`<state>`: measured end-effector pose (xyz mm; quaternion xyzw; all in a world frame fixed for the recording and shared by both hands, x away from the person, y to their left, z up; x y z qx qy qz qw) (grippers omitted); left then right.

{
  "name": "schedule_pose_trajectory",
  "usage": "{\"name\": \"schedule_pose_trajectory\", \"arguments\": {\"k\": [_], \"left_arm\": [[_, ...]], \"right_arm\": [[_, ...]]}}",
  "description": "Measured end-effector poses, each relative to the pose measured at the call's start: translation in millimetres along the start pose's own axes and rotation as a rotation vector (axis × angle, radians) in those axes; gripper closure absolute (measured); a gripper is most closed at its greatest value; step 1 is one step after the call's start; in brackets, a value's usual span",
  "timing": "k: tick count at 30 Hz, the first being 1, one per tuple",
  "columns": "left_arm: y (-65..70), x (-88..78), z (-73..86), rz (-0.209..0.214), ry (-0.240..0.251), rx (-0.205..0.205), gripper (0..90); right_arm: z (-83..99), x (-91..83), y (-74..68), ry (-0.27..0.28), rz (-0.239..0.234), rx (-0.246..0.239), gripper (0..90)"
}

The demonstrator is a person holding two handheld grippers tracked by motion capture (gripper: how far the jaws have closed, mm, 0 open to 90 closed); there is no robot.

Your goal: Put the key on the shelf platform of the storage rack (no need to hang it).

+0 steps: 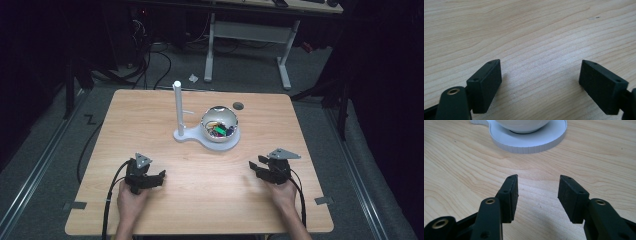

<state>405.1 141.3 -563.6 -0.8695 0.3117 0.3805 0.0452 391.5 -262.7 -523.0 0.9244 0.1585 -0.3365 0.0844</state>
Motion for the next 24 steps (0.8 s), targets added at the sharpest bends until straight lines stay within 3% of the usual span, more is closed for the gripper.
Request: {"name": "schedule_pose_trajectory", "arguments": {"k": [5, 14, 24], "left_arm": [[0.0, 0.0, 0.0, 0.000, 0.000, 0.000, 18.8], [0.0, 0.0, 0.0, 0.000, 0.000, 0.000, 18.7], [0.0, 0.0, 0.0, -0.001, 0.000, 0.000, 18.7]], "right_arm": [[4.5, 7.1, 1.0, -0.012, -0.004, 0.026, 49.6], [10.8, 13.1, 1.4, -0.040, 0.008, 0.027, 49.5], [16.8, 20.6, 0.2, -0.068, 0.051, -0.011, 47.1]]}}
Point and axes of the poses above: each handheld gripper's, and its own axes: x roughly forward along the jaws, z roughly out of its underside, y roughly to its right, the point moved 5 cm from there along x, roughly forward along the jaws, and after that the axes turned 10 degrees about z, right-handed, at the moved point
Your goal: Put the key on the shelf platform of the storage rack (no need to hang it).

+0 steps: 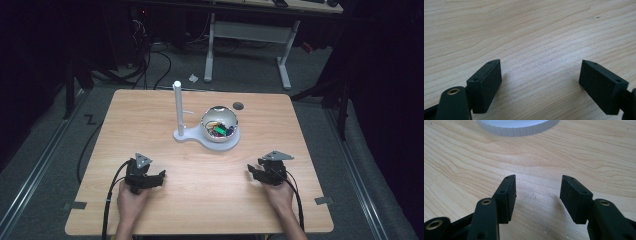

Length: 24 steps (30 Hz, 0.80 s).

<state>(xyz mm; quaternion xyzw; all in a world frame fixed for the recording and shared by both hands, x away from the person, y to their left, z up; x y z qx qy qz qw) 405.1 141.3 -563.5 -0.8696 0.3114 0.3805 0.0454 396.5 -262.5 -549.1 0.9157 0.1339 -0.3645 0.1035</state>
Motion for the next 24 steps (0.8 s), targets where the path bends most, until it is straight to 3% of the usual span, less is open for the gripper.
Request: {"name": "schedule_pose_trajectory", "arguments": {"k": [24], "left_arm": [[0.1, -0.1, 0.1, 0.001, -0.001, 0.000, 18.6]], "right_arm": [[5.8, 2.5, -1.4, -0.018, 0.046, -0.009, 42.1]]}}
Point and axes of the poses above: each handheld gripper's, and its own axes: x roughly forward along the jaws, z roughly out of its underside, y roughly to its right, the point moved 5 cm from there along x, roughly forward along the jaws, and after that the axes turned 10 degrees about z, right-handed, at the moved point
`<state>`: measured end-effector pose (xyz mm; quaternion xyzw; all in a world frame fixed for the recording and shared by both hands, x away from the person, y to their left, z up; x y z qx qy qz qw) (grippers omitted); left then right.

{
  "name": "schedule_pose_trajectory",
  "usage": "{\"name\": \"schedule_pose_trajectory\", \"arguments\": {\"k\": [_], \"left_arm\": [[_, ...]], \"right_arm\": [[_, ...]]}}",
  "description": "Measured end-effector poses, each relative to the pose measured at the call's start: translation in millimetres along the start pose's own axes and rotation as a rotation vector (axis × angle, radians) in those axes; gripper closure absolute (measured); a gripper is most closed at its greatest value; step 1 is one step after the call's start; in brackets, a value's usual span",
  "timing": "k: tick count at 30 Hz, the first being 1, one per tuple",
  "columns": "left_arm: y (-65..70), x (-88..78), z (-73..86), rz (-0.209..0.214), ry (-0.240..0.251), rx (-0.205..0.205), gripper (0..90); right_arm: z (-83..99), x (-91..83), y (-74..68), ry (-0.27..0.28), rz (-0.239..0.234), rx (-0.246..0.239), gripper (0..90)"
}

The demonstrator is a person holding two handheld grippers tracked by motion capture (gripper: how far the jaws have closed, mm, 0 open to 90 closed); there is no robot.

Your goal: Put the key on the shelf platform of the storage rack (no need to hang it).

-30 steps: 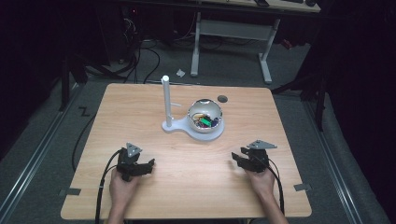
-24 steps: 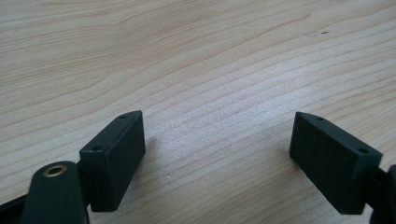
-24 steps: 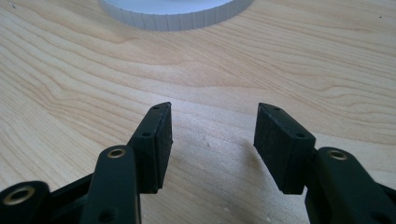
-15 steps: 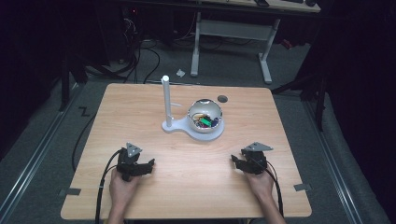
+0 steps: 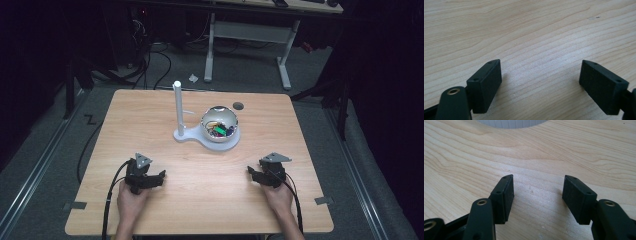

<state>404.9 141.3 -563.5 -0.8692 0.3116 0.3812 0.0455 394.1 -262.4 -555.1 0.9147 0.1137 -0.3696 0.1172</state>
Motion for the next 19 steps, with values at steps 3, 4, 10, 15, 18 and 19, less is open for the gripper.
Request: {"name": "schedule_pose_trajectory", "arguments": {"k": [3, 4, 10, 15, 18, 19], "left_arm": [[0.0, 0.0, 0.0, 0.000, 0.000, 0.000, 18.6], [0.0, 0.0, 0.0, 0.000, 0.000, 0.000, 18.6], [0.0, -0.1, 0.0, -0.001, -0.001, 0.000, 18.6], [0.0, 0.0, 0.0, 0.000, 0.000, 0.000, 18.6], [0.0, 0.0, 0.0, 0.000, 0.000, 0.000, 18.6], [0.0, 0.0, 0.0, 0.000, 0.000, 0.000, 18.6]], "right_arm": [[0.2, 0.0, -0.1, -0.002, 0.001, 0.000, 40.1], [0.2, 0.0, -0.1, -0.002, 0.001, 0.000, 40.0], [0.4, -0.1, -0.2, -0.003, 0.002, 0.001, 39.2], [0.5, -0.3, -0.5, -0.004, 0.004, 0.003, 38.6], [0.6, -0.3, -0.5, -0.004, 0.004, 0.004, 38.5], [0.6, -0.3, -0.5, -0.004, 0.004, 0.004, 38.5]]}}
Point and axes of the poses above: each handheld gripper's, and its own axes: x roughly forward along the jaws, z roughly out of its underside, y roughly to its right, the point moved 5 cm from there along x, roughly forward along the jaws, and after that the axes turned 10 degrees about z, right-handed, at the moved point
